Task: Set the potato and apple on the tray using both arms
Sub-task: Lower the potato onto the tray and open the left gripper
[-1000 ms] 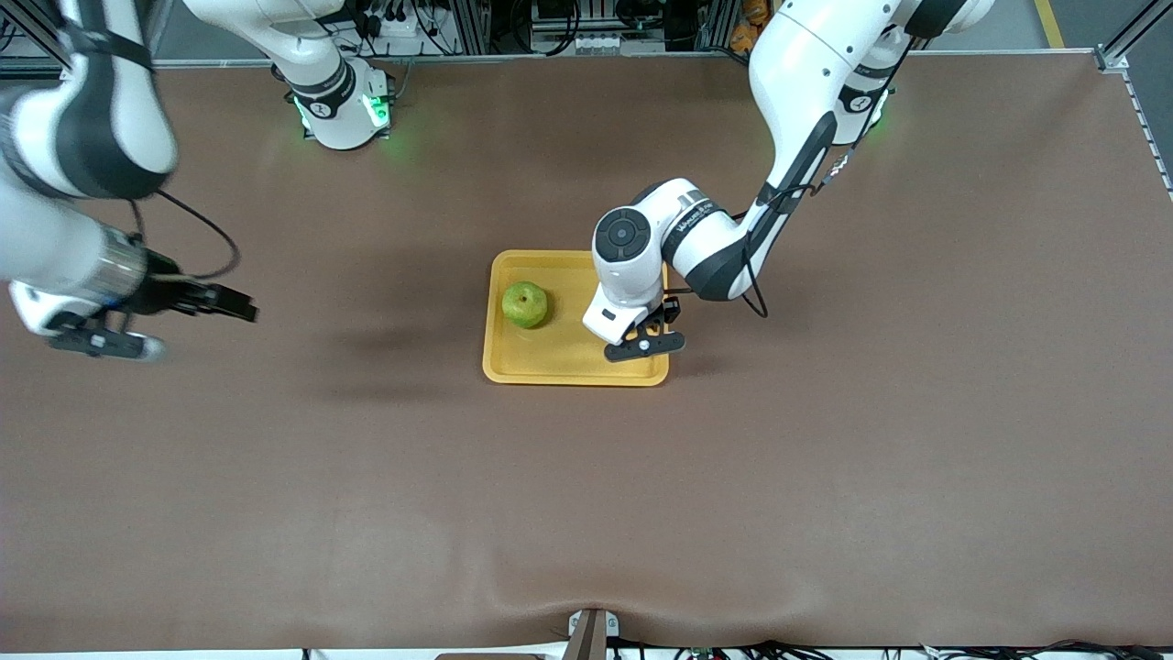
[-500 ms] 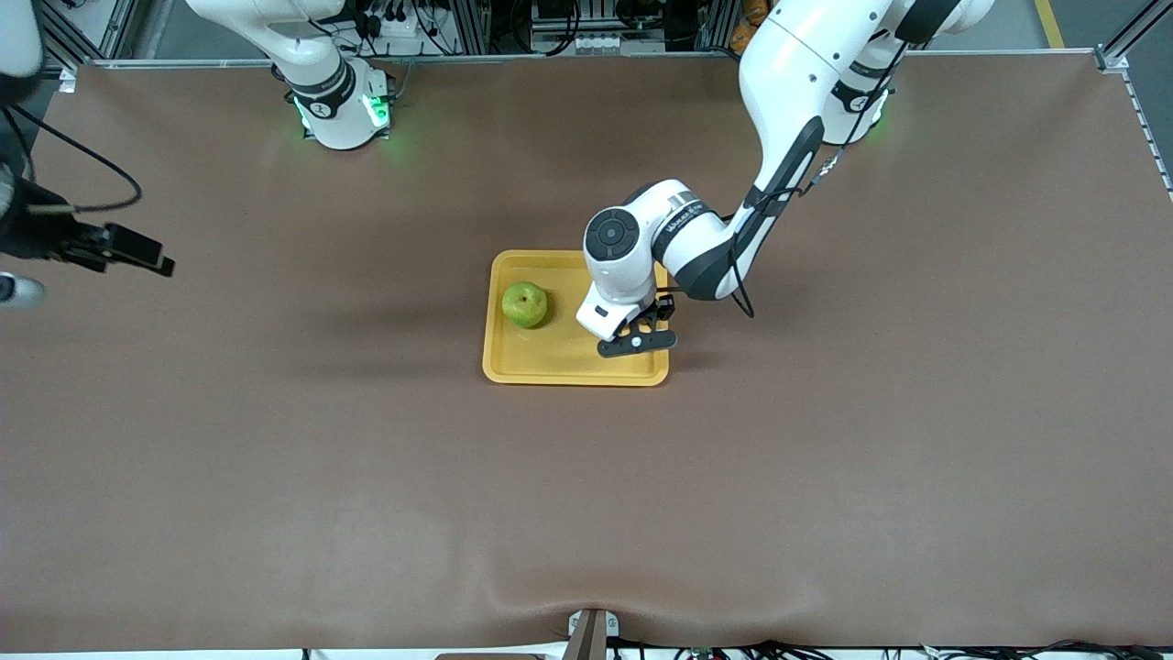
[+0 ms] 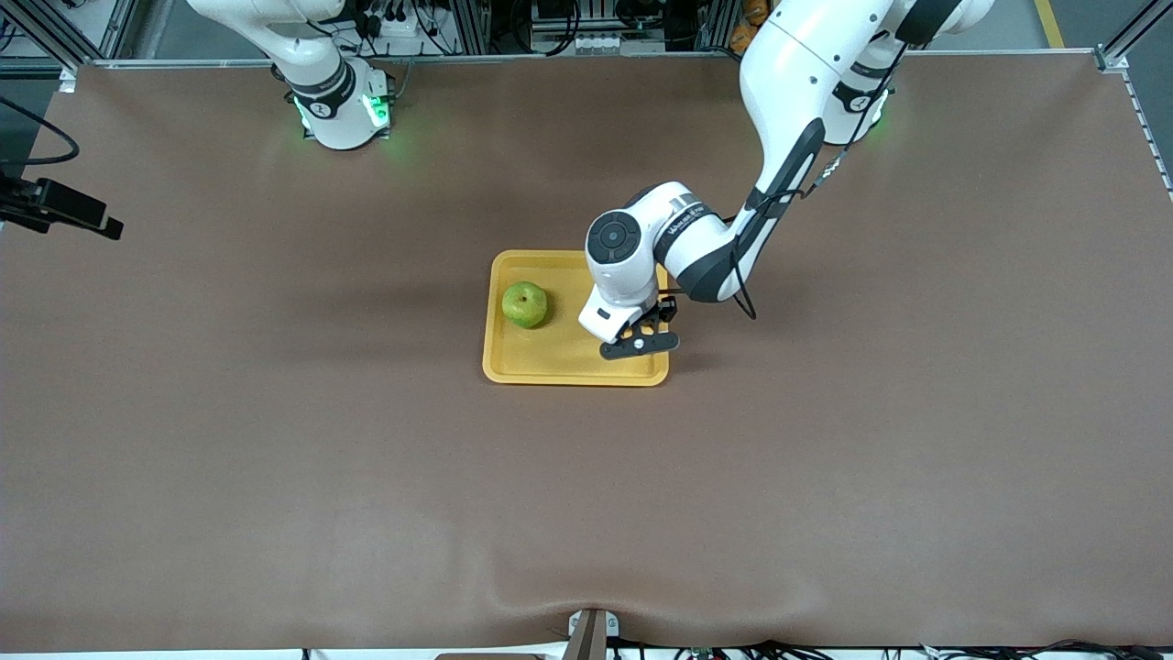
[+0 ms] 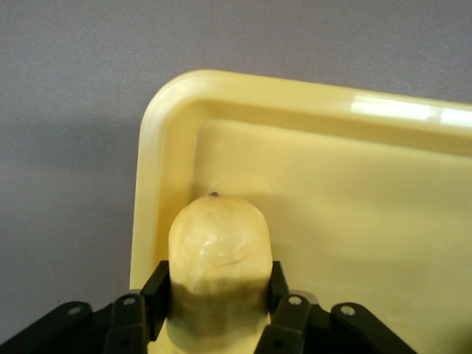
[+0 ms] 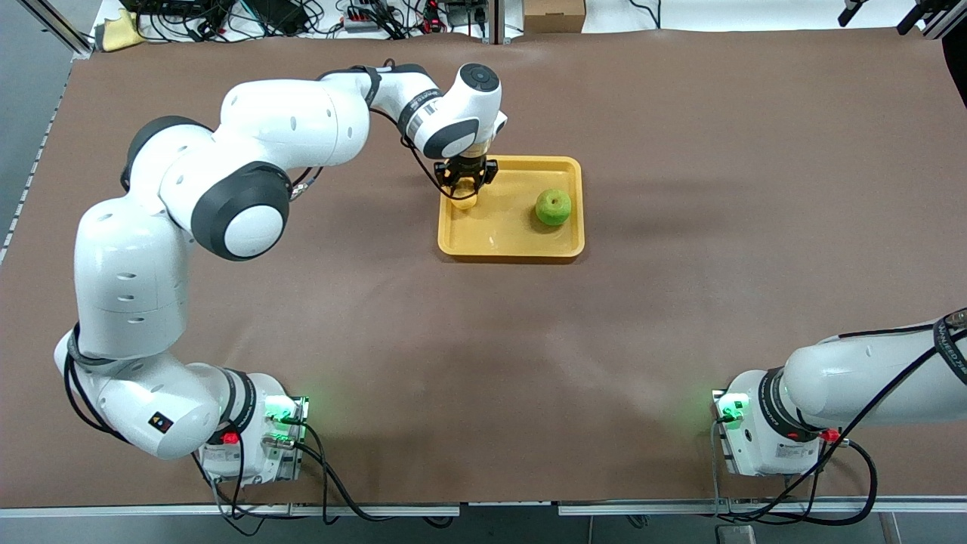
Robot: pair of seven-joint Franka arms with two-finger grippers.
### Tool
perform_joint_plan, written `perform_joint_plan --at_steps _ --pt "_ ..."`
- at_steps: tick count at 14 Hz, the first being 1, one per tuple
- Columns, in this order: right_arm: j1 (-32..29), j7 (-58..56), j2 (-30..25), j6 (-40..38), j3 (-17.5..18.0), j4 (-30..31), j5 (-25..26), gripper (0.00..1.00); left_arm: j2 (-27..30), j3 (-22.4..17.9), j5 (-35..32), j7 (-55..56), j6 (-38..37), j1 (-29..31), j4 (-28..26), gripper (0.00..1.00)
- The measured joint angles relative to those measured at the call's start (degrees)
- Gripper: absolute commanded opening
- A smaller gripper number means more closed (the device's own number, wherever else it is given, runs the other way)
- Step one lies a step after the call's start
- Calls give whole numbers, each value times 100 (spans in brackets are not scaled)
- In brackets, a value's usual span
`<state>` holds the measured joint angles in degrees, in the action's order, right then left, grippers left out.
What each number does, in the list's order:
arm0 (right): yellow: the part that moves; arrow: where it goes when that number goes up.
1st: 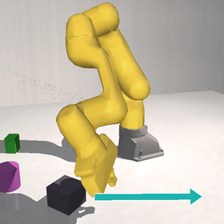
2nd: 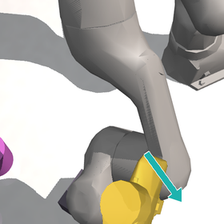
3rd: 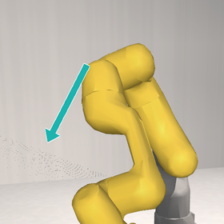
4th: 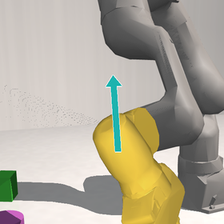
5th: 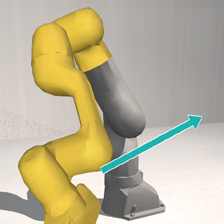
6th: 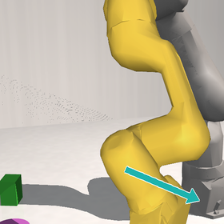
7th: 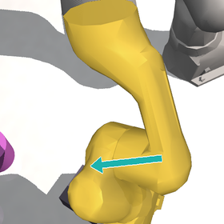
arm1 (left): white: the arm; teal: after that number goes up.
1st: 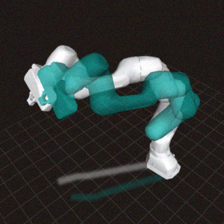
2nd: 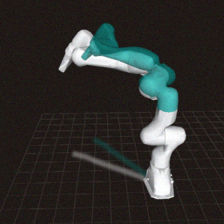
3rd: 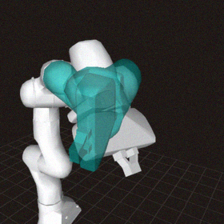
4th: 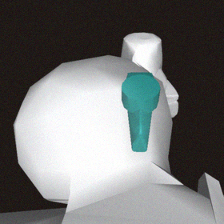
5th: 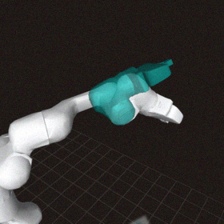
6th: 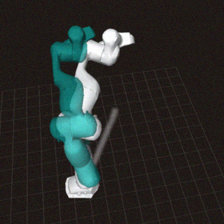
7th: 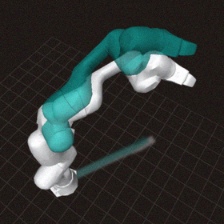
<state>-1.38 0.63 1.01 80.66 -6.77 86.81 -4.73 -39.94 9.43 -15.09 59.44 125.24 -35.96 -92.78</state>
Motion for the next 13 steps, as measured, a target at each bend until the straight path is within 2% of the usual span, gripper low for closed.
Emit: perform_joint_plan --at_steps 2,3,4,6,7,8,13 --pt "-88 -138 0 -34 -1 -2 2 100 -3 -20 -101 0 -5 0 0 14" --pt "-126 -183 0 -45 -1 -2 2 100 -10 -27 -162 0 -16 0 0 18" --pt "-146 -211 0 -45 -1 -4 2 100 -24 -30 -180 0 -29 0 0 28" --pt "-150 -223 0 -43 16 -8 49 100 -40 -30 -180 28 -29 -3 1 54" --pt "-149 -223 0 -41 47 -9 153 100 -40 -30 -181 98 -29 -3 3 80" --pt "-145 -223 0 -41 80 -9 226 100 -43 -30 -181 177 -29 -4 3 100" --pt "105 -221 0 -183 165 -15 590 100 -66 -31 -296 277 -37 -4 26 100"
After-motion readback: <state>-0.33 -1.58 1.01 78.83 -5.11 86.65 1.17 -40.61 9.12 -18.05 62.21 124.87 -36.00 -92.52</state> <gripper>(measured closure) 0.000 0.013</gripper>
